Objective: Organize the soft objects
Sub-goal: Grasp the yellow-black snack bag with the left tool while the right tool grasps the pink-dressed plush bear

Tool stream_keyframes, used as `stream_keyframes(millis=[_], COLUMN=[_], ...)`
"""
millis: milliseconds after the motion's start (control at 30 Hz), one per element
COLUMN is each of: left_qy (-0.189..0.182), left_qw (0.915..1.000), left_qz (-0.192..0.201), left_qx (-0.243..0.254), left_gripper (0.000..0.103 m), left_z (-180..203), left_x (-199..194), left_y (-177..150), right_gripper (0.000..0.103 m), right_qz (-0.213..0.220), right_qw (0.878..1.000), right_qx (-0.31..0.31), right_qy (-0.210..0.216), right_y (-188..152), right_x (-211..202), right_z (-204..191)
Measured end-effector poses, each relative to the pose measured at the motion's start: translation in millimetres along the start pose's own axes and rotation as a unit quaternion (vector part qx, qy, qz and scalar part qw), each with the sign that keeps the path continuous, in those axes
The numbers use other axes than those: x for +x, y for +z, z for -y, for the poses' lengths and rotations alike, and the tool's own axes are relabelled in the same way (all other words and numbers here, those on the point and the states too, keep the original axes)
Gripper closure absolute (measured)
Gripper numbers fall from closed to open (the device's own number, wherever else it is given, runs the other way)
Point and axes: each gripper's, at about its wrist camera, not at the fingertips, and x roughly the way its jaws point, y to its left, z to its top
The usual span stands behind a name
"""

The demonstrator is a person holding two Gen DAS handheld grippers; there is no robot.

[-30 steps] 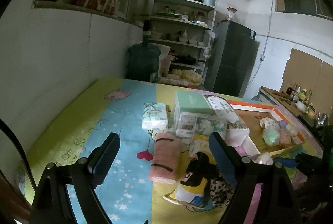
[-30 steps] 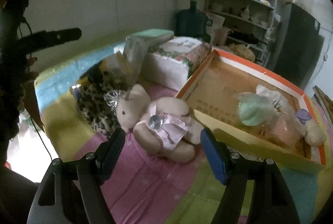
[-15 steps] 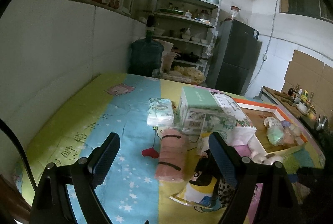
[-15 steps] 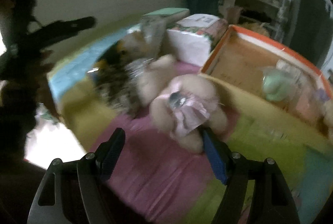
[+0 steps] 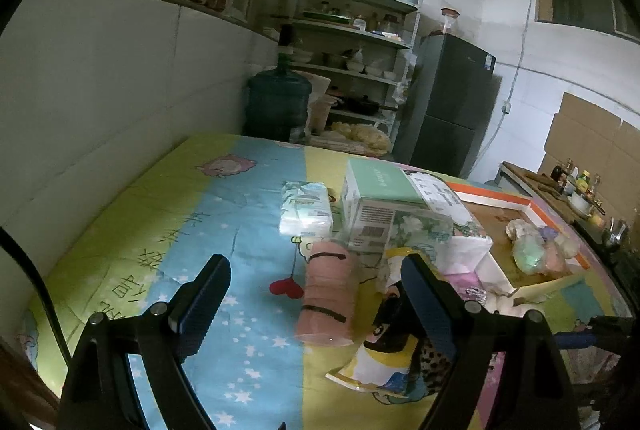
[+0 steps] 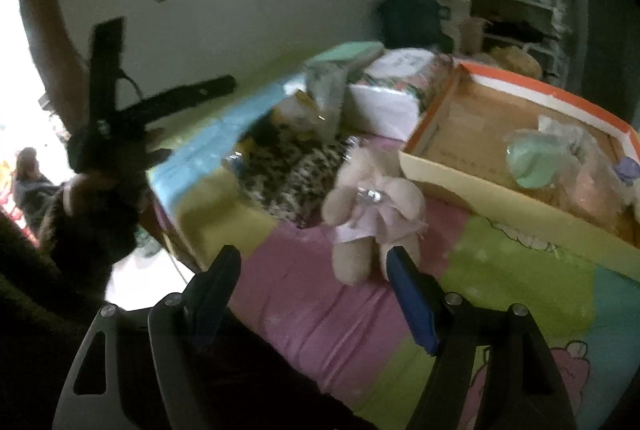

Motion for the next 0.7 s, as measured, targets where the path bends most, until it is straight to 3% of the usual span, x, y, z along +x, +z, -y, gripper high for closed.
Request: stream_keyframes(millis=[67,167,233,333,433,700], left_qy=[-0.001,-0.01,-0.016,-0.024,-0.041,-0.095], left_qw=[1.0,0.9999,0.9998,0.9995,0.9984,0.9911], left_qz=[0.001,-0.001,-0.003,-0.004,-0.007,-0.022], left_qx=[-0.002,-0.002,0.006,0.022,0.039,0.091], left_gripper=[0.016,0.016,0.016,0.016,0.016,0.016], left_z=[0,1,5,12,21,52], left_x=[1,1,-1,-3,-5,-2], left_y=[0,-1,-2,-5,-9,-25], right_gripper=[0.026,0.026,0.026,0.029,0.054,0.073], right_qz=[0.024,0.042,0.029,0.009,0.007,0.028], right_qw=[1.0,0.993,0.991,0.99,0.994,0.995], right_qx=[-0.008,-0.031,-0.038,-0.035,-0.018,0.014], right_qy=[-0.009,-0.102,-0.129,-0.135,-0.108,-0.097], right_y=[4,11,15,17,18,18], right_x=[-4,2,19,40,48,37], right_z=[1,1,5,12,15,13])
